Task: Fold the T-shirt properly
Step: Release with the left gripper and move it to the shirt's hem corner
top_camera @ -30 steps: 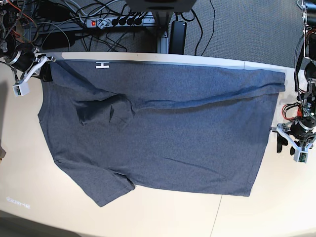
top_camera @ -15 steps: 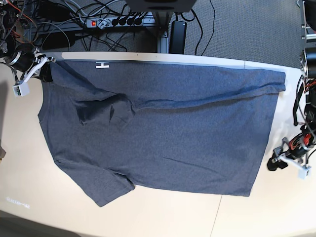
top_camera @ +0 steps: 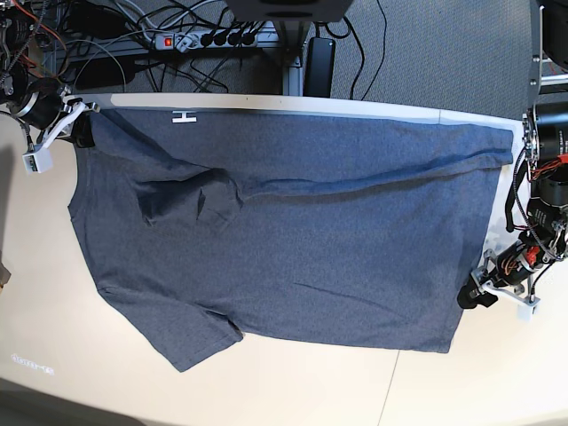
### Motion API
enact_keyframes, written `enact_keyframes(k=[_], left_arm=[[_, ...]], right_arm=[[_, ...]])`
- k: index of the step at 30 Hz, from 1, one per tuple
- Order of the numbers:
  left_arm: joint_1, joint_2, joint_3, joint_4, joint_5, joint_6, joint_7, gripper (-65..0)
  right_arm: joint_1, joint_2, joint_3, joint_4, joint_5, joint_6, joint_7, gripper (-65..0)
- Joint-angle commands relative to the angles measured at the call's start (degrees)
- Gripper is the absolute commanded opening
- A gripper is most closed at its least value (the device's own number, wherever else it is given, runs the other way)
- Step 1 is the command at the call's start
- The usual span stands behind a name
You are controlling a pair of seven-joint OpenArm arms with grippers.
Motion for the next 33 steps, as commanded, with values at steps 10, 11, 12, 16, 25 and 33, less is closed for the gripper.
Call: enact_keyframes(k=[10,11,12,16,25,33], left_arm=[[-4.26,1.66,-0.09,0.26,8.04,1.46,-3.91,-28.6],[-4.28,1.86,-0.09,0.26,8.68,1.46,-4.11,-28.6],[-4.28,2.1,-0.09,0.26,9.07,1.46,-4.09,-28.6],[-4.28,3.21,-0.09,0.26,9.25,1.46,-4.26,-28.6],[-6.64,4.57,-0.09,0.26,11.8,3.87,-5.6,-28.6],[-7.43,4.85,-0.09,0.26,13.46,3.85,-5.29,-28.9]], right_arm=[[-0.35,0.81,0.04,-0.26,-3.13,3.85,-3.45,-65.0],[-0.35,0.81,0.04,-0.26,-3.13,3.85,-3.45,-65.0],[-0.37,0.81,0.04,-0.26,-3.13,3.85,-3.48,-65.0],[-0.37,0.81,0.04,-0.26,-3.1,3.82,-3.45,-65.0],[-0.37,0.81,0.04,-0.26,-3.1,3.85,-3.5,-65.0],[-0.37,0.81,0.04,-0.26,-1.66,3.85,-3.65,-65.0]])
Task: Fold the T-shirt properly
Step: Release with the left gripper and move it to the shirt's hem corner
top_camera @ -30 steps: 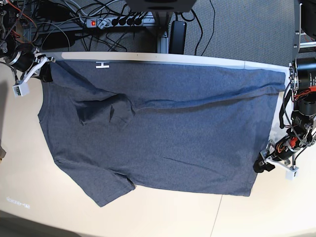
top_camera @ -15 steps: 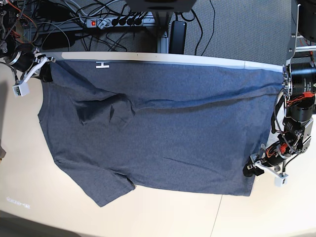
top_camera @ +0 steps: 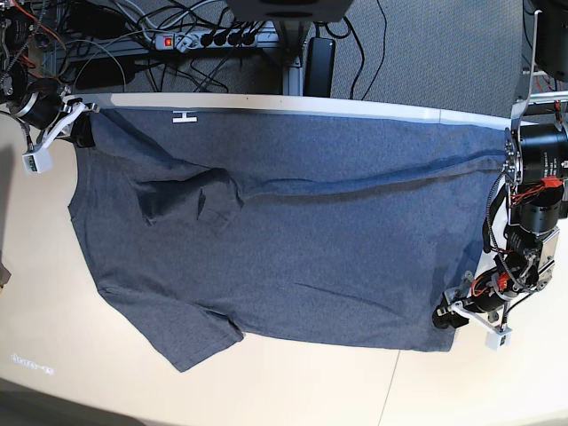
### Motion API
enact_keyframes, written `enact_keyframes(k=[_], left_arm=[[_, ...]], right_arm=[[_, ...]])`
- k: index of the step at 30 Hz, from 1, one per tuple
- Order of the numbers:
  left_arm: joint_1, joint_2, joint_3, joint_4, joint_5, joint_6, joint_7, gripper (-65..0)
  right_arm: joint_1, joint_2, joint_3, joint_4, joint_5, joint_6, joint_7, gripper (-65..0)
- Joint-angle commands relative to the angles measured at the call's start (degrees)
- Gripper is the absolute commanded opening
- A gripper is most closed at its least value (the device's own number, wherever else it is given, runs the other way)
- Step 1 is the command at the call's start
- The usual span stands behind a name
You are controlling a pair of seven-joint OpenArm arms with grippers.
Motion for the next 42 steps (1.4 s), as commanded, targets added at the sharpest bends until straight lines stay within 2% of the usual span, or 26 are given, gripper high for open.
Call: enact_keyframes(k=[1,10,14,16,18,23,24,27,30,35,42], left_arm=[[-2.19,-0.26,-0.09,0.7,-0.61,0.28,-0.59,-29.0],[-2.19,2.45,-0.09,0.7,0.81,2.21,-0.44,-29.1],[-2.19,2.38,-0.09,0.7,1.84,2.23,-1.99,-29.1],[-2.21,2.43,-0.09,0.7,2.19,3.48,-2.4,-29.2],[-2.16,2.4,-0.09,0.7,2.19,5.66,-3.63,-34.4],[-2.23,2.43,-0.09,0.72,4.04,6.25,-7.93,-62.3],[-2.21,2.43,-0.09,0.72,4.92,6.25,-8.35,-65.0],[-2.19,2.43,-0.09,0.72,6.69,5.77,-8.33,-65.0],[-2.19,2.43,-0.09,0.72,7.32,3.37,-8.33,-65.0],[-2.19,2.43,-0.09,0.72,7.61,3.06,-8.22,-65.0],[-2.16,2.43,-0.09,0.72,8.0,2.99,-6.08,-65.0]], right_arm=[[-0.37,0.79,0.04,-0.26,-2.51,3.85,-3.17,-65.0],[-0.37,0.79,0.04,-0.26,-2.49,3.85,-3.17,-65.0],[-0.37,0.79,0.04,-0.26,-2.49,3.85,-3.15,-65.0],[-0.35,0.79,0.04,-0.26,-2.49,3.85,-3.15,-65.0],[-0.35,0.79,0.04,-0.26,-2.49,3.85,-3.15,-65.0],[-0.35,0.79,0.04,-0.26,-2.49,3.85,-3.15,-65.0],[-0.35,0.79,0.04,-0.26,-2.49,3.85,-3.15,-65.0],[-0.35,0.79,0.04,-0.26,-2.49,3.85,-3.1,-65.0],[-0.31,0.81,0.04,-0.26,-2.25,3.85,-2.91,-65.0],[0.63,0.81,0.48,0.66,0.35,3.87,-2.95,-65.0],[0.63,1.2,9.2,11.26,1.46,3.85,-2.97,-65.0]])
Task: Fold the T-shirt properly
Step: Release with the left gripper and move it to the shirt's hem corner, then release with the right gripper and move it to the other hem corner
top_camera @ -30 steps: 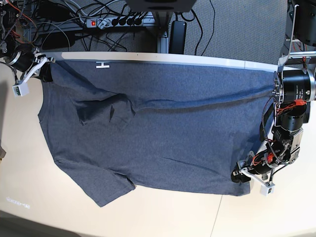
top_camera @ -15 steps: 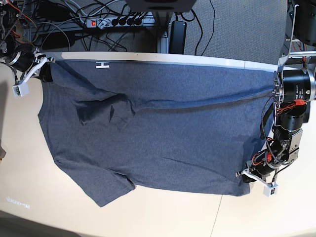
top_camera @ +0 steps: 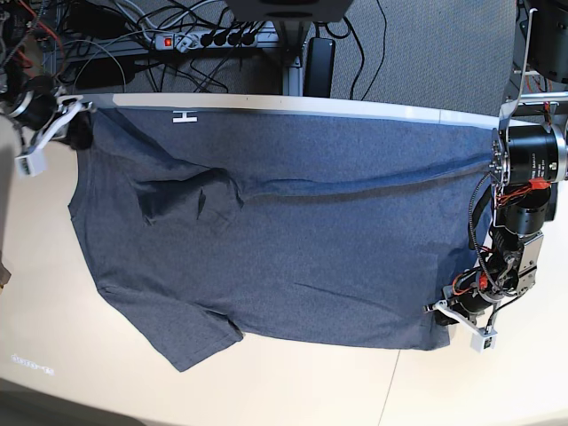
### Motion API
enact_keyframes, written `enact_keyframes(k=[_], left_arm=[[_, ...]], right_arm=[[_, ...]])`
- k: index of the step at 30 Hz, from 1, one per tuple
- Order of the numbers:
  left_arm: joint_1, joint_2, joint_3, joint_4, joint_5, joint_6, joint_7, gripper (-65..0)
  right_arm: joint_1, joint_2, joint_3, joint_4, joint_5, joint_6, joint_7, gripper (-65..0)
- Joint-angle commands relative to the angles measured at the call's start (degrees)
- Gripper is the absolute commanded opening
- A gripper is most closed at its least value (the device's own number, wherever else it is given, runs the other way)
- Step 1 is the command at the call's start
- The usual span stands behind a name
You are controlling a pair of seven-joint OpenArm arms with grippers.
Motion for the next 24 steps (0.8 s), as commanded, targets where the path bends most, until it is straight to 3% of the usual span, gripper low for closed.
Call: enact_keyframes(k=[1,5,9,11,13,17,22,24], left_arm=[[-2.16,-0.46,-0.09,0.72,-0.5,-1.42,-0.31,-65.0],[-2.12,-0.5,-0.09,0.72,-0.5,-1.42,-0.02,-65.0],[-1.97,-0.46,-0.09,0.72,-0.5,-1.44,0.92,-65.0],[-2.03,-0.48,-0.09,0.7,-0.42,-1.62,1.68,-65.0],[-2.05,-0.26,0.11,0.7,0.0,-5.4,1.95,-65.0],[-2.03,1.66,2.71,0.72,2.93,-5.95,2.51,-65.0],[-2.05,4.66,8.81,0.72,2.95,-5.99,2.97,-65.0],[-2.03,4.96,10.82,0.72,2.91,-5.99,2.97,-65.0]], right_arm=[[0.48,2.27,2.51,1.86,1.16,3.76,1.6,-65.0],[2.97,6.12,7.1,2.08,2.62,3.76,1.62,-65.0],[8.94,11.52,7.37,-1.84,2.78,3.74,1.84,-65.0],[13.7,13.84,6.95,-6.12,2.89,3.74,2.29,-65.0],[19.52,15.61,5.75,-12.22,3.26,3.72,2.64,-65.0],[32.87,16.83,0.76,-28.0,3.21,3.69,3.58,-65.0],[46.86,15.58,-8.33,-45.62,3.17,3.74,5.73,-43.1],[50.82,14.36,-11.39,-50.25,2.93,3.76,6.16,-40.8]])
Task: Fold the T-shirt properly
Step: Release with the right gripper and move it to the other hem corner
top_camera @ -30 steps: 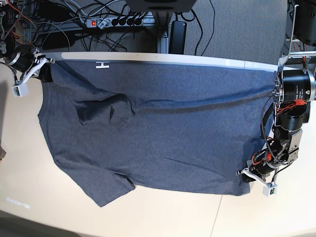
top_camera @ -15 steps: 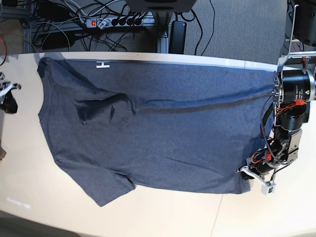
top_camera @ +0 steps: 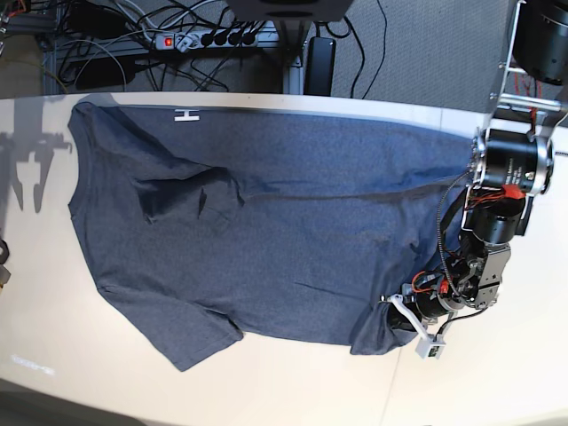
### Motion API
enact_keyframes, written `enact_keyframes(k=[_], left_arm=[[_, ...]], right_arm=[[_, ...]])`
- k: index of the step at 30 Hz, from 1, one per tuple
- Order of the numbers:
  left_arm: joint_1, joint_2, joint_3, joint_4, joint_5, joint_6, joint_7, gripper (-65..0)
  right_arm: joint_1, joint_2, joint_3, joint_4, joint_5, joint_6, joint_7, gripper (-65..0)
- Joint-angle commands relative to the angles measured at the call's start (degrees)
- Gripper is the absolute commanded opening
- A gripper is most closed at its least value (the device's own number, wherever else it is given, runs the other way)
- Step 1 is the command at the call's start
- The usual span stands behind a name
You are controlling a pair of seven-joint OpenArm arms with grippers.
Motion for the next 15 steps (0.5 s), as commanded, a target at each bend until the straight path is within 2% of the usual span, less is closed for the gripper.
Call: enact_keyframes(k=[1,11,15], left_arm=[[-1.09,-0.7,0.7,0.39,0.68,-1.25,1.55,-65.0],[-1.11,-0.76,1.55,0.39,1.66,-1.27,1.57,-65.0],[-1.22,-1.36,1.55,0.39,3.26,-1.25,1.55,-65.0]], right_arm=[[3.13,0.92,-0.61,-0.85,0.48,3.65,1.18,-40.8],[13.77,-12.92,-3.52,-16.26,-6.32,3.58,1.84,-40.8],[14.51,-16.33,-3.52,-19.1,-9.9,3.48,4.68,-40.8]])
